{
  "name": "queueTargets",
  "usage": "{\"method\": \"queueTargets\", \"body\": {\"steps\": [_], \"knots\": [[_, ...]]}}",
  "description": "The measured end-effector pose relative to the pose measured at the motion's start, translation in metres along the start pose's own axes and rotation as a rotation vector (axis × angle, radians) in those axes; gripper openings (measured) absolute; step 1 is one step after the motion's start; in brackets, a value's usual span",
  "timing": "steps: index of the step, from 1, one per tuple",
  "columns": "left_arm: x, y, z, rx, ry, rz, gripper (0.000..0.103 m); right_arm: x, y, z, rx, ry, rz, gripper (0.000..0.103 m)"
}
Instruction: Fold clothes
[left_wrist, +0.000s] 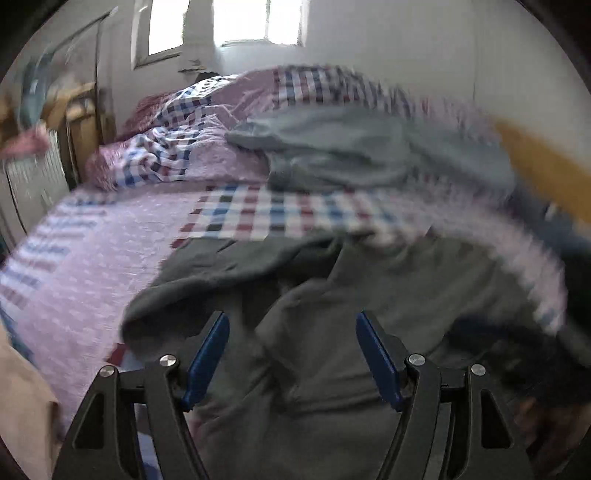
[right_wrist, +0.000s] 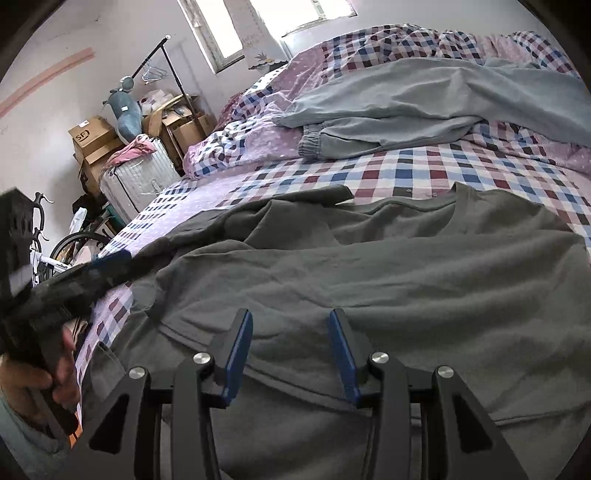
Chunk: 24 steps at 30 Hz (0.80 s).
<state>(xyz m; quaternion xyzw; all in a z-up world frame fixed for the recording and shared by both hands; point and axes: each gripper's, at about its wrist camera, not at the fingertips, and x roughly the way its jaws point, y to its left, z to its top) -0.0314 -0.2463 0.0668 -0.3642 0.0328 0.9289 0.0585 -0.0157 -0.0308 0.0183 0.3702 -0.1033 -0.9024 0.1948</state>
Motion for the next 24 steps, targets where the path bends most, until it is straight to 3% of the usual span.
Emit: {"method": "queueTargets", "body": {"steps": [3,7,12,13,18,24], "knots": [[0.011,0.003,-0.008,0.027,0.069,0.078,0.075,0.001,-0.001,-0.001,0.005,0.004,0.005,0.046],[0.027,0.033,-0.015,-0.077,0.173,0.208,0.075,0.0,-0.003,-0.002,0.008,0.002,0.007,0.046],[0.022,0.066,-0.016,-0.246,0.17,0.224,0.075,0.0,-0.004,-0.002,0.017,0.002,0.011,0.046],[0.019,0.07,-0.014,-0.281,0.158,0.197,0.075,0.001,-0.004,-0.002,0.018,0.003,0.011,0.046],[0.009,0.077,-0.005,-0.463,0.065,-0.203,0.075,0.002,-0.006,-0.002,0.03,-0.001,0.014,0.046],[0.045,0.074,-0.01,-0.539,0.15,-0.346,0.075,0.002,-0.007,-0.002,0.036,-0.004,0.014,0.046]]}}
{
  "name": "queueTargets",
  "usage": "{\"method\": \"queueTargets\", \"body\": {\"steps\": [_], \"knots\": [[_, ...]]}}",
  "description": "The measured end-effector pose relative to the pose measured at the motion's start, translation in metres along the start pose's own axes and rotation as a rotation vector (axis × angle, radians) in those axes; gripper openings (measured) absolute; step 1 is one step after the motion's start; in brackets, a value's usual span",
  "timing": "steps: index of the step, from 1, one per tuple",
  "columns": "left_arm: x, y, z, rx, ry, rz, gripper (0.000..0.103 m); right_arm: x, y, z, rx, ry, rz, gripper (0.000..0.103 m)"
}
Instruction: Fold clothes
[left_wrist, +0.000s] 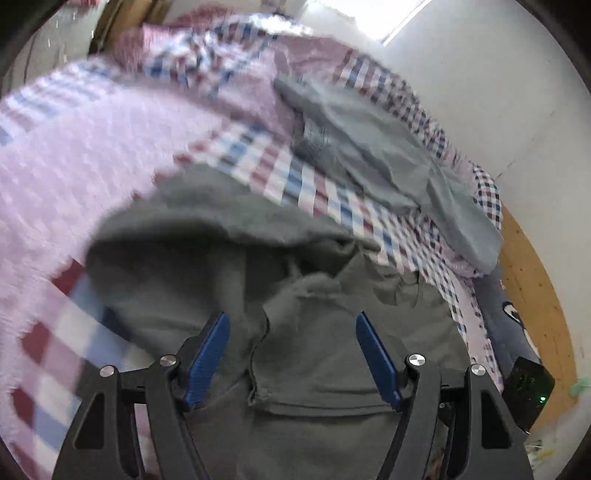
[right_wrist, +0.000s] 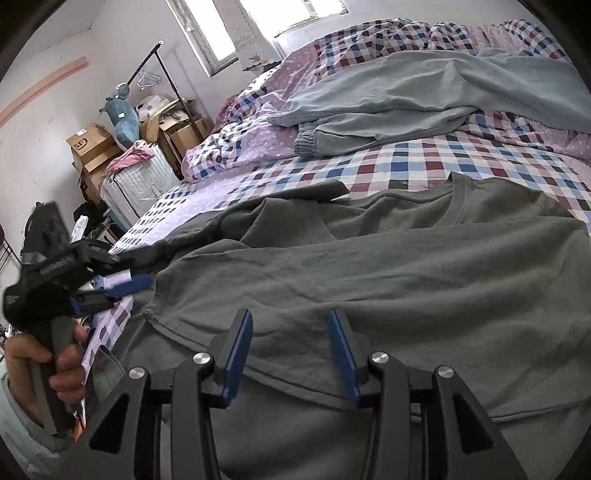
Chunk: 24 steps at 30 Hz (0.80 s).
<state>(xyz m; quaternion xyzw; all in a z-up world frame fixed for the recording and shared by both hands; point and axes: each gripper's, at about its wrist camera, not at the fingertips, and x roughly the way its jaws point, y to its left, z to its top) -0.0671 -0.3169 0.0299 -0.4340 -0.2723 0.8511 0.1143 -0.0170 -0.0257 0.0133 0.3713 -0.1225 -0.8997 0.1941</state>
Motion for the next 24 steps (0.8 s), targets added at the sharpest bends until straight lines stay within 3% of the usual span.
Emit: {"method": "queueTargets", "body": {"steps": [8,11,21,24], "knots": [[0.018,0.008,0.012,-0.129,0.029,-0.235,0.075,0.008,-0.004,0.0,0.019,0.012,-0.001,0.046],[0.02,0.005,0.016,-0.129,0.031,-0.256,0.075,0.01,-0.006,0.0,0.029,0.013,0.004,0.046],[-0.003,-0.005,0.03,-0.129,-0.162,-0.437,0.075,0.01,-0.009,0.0,0.042,0.012,0.021,0.046],[-0.017,-0.002,0.031,-0.125,-0.234,-0.384,0.075,0.01,-0.009,0.0,0.044,0.012,0.021,0.046]]}}
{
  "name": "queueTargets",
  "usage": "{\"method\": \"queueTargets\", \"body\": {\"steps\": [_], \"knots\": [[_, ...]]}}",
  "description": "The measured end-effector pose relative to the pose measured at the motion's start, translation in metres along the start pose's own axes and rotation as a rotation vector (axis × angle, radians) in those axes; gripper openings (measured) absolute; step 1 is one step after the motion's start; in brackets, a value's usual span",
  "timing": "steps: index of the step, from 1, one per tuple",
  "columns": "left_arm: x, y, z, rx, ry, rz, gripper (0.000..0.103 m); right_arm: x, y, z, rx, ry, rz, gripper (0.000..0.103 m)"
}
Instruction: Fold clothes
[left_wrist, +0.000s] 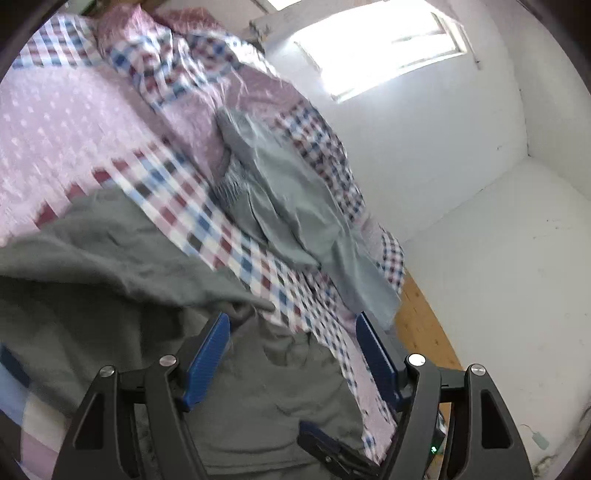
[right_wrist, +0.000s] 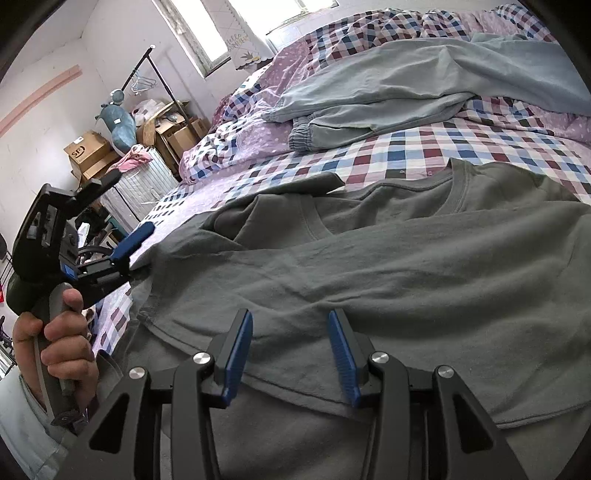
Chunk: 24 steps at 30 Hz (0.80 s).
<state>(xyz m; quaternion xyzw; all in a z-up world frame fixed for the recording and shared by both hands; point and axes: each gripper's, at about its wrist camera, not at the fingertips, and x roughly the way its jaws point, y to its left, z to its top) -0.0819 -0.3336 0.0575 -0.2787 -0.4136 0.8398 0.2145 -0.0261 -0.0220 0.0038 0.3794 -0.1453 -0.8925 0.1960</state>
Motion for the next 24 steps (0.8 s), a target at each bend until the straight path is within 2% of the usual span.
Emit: {"method": "queueTargets", "body": {"steps": [5,9,11,14,17,19,24], "knots": [[-0.031,0.004,0.009,0.031,-0.162,0.19,0.075,0.0,0.001,0.0,-0.002,0.001,-0.004,0.046],[-0.053,0.015,0.019,0.054,-0.258,0.412,0.076,0.0,0.001,0.0,-0.006,0.001,-0.01,0.046],[-0.058,0.018,0.023,0.088,-0.27,0.525,0.076,0.0,0.002,0.0,-0.008,0.001,-0.013,0.046],[-0.045,0.024,0.023,0.166,-0.201,0.652,0.076,0.0,0.002,0.0,-0.009,0.001,-0.014,0.046],[-0.028,0.03,0.017,0.213,-0.099,0.711,0.076,0.001,0.002,0.0,-0.009,0.003,-0.017,0.046],[-0.02,0.035,0.013,0.221,-0.06,0.73,0.076,0.002,0.002,0.0,-0.004,0.004,-0.014,0.046],[-0.017,0.037,0.008,0.213,-0.04,0.741,0.076,0.003,-0.004,0.005,0.036,0.006,0.014,0.046]]}}
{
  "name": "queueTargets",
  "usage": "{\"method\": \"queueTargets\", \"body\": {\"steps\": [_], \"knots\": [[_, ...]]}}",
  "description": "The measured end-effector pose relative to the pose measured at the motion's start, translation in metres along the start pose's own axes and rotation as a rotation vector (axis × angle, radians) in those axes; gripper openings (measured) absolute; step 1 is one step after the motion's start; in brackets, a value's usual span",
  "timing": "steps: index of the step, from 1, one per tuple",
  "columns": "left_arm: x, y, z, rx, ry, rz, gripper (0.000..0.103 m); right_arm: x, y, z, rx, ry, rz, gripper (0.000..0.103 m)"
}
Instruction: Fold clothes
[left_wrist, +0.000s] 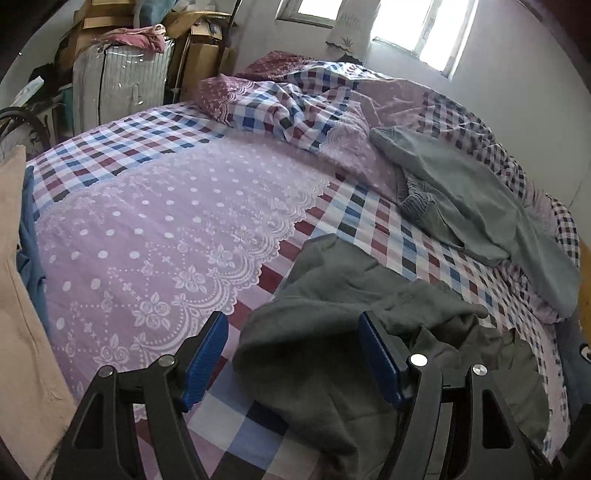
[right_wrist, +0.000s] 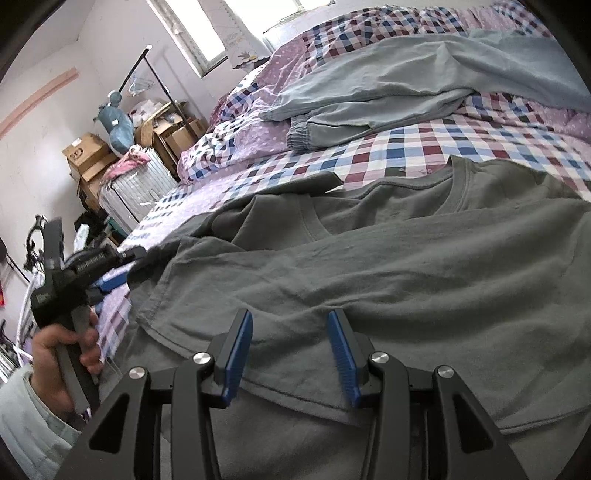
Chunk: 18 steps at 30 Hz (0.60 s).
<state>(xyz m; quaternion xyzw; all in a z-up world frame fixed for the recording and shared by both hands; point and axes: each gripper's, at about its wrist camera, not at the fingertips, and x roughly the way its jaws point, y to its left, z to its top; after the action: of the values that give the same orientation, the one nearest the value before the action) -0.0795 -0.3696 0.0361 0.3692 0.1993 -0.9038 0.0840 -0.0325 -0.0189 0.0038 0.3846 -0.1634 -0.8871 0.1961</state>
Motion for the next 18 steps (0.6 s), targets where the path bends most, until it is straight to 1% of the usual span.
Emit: {"method": "queueTargets", "body": {"steps": [3,6,9,12,14,18], "knots": [[-0.005,0.0,0.0,-0.02,-0.004,-0.011,0.076,-0.002,-0.004,0.009,0.041,-0.002,0.037,0.046],[-0.011,-0.004,0.001,-0.015,-0.011,-0.021,0.076,-0.008,-0.009,0.02,0.085,-0.021,0.072,0.047],[-0.015,-0.012,0.001,-0.005,-0.002,-0.049,0.076,-0.011,-0.017,0.033,0.157,-0.04,0.094,0.048],[-0.018,-0.021,-0.001,0.025,0.004,-0.053,0.076,-0.008,-0.022,0.048,0.219,-0.031,0.085,0.05],[-0.02,-0.023,-0.001,0.027,0.009,-0.061,0.076,-0.002,-0.019,0.061,0.232,-0.02,0.071,0.05],[-0.025,-0.013,0.005,-0.041,0.004,-0.088,0.076,0.023,0.003,0.094,0.204,0.016,0.038,0.05]]}}
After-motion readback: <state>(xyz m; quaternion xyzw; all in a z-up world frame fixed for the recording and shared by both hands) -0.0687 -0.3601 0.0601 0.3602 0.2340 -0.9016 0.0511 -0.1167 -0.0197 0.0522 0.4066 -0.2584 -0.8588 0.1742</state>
